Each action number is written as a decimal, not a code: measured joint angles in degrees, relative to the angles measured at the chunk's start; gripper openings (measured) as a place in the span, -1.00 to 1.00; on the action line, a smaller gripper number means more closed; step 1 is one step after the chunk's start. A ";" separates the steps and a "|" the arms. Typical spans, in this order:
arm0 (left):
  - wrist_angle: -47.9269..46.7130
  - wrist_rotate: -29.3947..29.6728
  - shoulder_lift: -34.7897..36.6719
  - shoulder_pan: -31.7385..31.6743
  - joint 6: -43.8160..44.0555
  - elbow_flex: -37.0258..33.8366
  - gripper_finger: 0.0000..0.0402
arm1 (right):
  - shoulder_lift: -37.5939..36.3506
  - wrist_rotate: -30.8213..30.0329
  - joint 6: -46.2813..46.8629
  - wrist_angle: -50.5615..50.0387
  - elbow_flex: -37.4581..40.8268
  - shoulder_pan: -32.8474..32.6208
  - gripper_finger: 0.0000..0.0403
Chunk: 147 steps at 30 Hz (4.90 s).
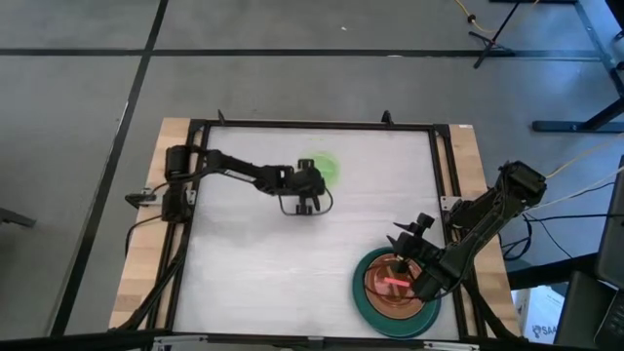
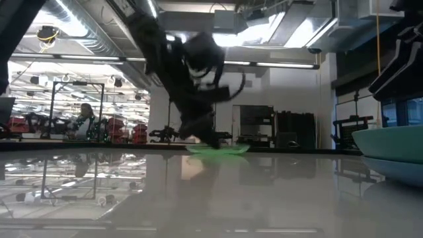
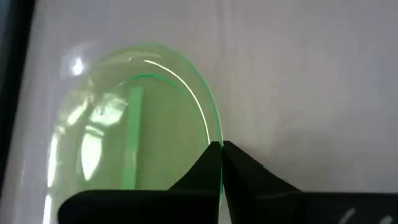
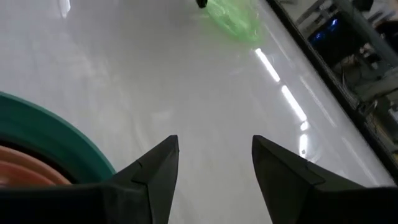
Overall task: Stack plastic plates
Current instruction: Stack the green plate on top of the pink plate, then return to Home Position
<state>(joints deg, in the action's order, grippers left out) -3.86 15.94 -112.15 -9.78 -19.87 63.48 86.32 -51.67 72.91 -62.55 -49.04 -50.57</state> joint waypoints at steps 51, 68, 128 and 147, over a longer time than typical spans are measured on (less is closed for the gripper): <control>9.39 1.79 7.56 29.33 1.65 0.97 -0.74 | 0.07 20.64 -74.15 42.90 -2.67 16.81 -0.98; 3.36 7.04 12.33 40.22 16.80 1.08 -0.43 | -0.04 22.69 -53.98 15.50 -20.03 3.34 -0.99; 27.11 -9.65 33.83 15.56 12.98 -29.44 -0.51 | -18.57 46.53 -69.52 49.67 10.97 35.71 -0.57; 33.51 -7.76 72.34 1.30 21.22 -60.44 -0.97 | -43.66 61.94 -71.94 70.42 33.78 61.66 -0.96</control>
<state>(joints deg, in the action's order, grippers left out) 29.65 8.18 -39.82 -8.48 1.36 3.04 42.66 10.27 0.98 7.87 -15.26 11.09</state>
